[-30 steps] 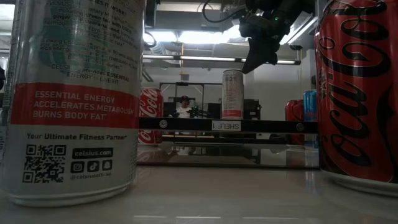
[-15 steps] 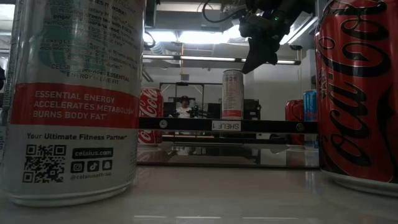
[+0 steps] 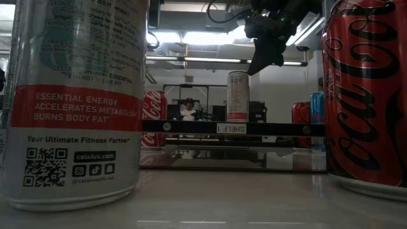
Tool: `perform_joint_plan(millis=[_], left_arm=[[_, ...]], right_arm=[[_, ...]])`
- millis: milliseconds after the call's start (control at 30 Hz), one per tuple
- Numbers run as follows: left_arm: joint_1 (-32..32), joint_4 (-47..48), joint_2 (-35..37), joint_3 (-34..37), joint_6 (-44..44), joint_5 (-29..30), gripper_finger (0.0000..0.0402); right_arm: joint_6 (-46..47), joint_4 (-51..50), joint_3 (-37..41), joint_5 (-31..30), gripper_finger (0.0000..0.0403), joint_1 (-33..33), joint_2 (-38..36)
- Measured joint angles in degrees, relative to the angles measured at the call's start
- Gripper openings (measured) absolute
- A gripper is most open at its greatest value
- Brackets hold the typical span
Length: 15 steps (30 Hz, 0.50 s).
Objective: Place canned beverage on shelf
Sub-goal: Put the white pink soda can on the shelf aligned with the other white pink soda can
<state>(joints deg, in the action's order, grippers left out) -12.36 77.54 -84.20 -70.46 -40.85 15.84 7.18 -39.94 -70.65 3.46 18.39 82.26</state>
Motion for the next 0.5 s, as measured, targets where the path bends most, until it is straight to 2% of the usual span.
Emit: perform_joint_plan(millis=[500], left_arm=[[0.0,0.86,0.0,0.0,-7.11,1.46,0.0303]], right_arm=[[0.0,0.0,0.0,0.0,0.0001,0.0,0.0]])
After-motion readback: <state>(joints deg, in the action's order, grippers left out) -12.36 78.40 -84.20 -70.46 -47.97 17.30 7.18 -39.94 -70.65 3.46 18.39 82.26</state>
